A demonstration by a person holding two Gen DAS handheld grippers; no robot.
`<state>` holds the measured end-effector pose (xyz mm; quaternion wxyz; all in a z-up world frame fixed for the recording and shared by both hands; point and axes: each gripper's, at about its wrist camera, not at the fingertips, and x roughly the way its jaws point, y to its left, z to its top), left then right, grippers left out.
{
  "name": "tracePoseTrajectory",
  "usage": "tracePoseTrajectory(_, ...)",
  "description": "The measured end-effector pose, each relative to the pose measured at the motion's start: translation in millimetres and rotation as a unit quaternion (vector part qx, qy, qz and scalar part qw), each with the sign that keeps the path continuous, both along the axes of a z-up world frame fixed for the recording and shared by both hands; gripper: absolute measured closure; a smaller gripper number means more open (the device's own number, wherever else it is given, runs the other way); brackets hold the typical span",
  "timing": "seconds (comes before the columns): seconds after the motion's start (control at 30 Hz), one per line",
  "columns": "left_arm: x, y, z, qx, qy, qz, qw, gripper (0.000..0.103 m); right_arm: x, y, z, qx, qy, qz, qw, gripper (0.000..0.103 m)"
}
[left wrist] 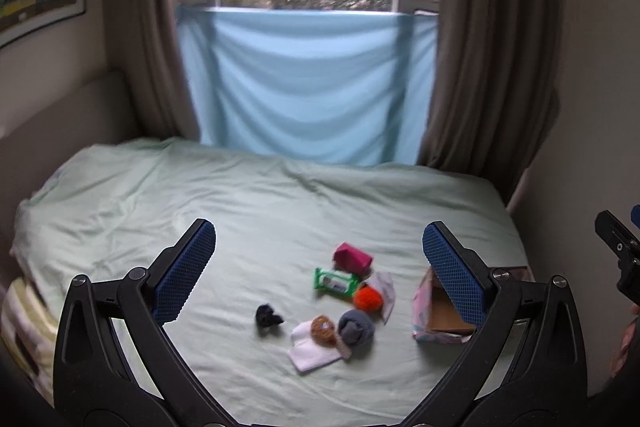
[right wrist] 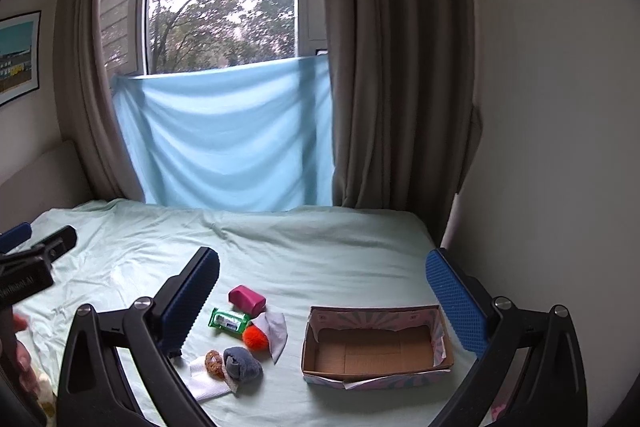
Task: Organize soft objects
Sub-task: 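Grasp the black sock with the left tool while the right tool grasps the brown teddy bear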
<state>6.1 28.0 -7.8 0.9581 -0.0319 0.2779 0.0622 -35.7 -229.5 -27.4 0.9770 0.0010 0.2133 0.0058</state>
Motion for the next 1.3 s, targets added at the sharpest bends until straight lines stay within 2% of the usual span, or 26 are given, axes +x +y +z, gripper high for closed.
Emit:
tracePoseTrajectory(0.17,-4,32,-30,-0.002,0.025,0.025,0.9994,0.000,10,13,-26,0.005,0.022,0.033,0.999,0.000)
tracePoseTrajectory(0.3,-1,62,-59,-0.015,0.048,0.016,0.9986,0.000,11,33,-49,0.004,0.041,0.035,0.999,0.000)
tracePoseTrajectory(0.5,20,105,-111,-0.025,0.090,-0.030,0.9951,0.000,10,81,-92,0.012,0.072,0.028,0.997,0.000)
tracePoseTrajectory(0.6,33,119,-142,-0.017,0.109,-0.061,0.9920,0.000,16,114,-122,0.012,0.090,0.025,0.996,0.000)
tracePoseTrajectory(0.9,83,157,-260,-0.019,0.148,-0.133,0.9800,0.000,50,188,-223,0.016,0.124,0.004,0.992,0.001)
tracePoseTrajectory(1.07,109,166,-328,-0.023,0.164,-0.169,0.9716,0.000,80,215,-295,0.012,0.155,0.014,0.988,0.009)
tracePoseTrajectory(1.13,119,165,-352,-0.017,0.169,-0.180,0.9689,0.001,94,225,-326,0.002,0.168,0.019,0.986,0.017)
tracePoseTrajectory(1.27,133,161,-399,-0.014,0.180,-0.194,0.9642,0.002,114,234,-373,-0.014,0.178,0.028,0.984,0.024)
tracePoseTrajectory(1.3,136,161,-408,-0.015,0.182,-0.197,0.9633,0.002,119,237,-385,-0.022,0.181,0.034,0.983,0.030)
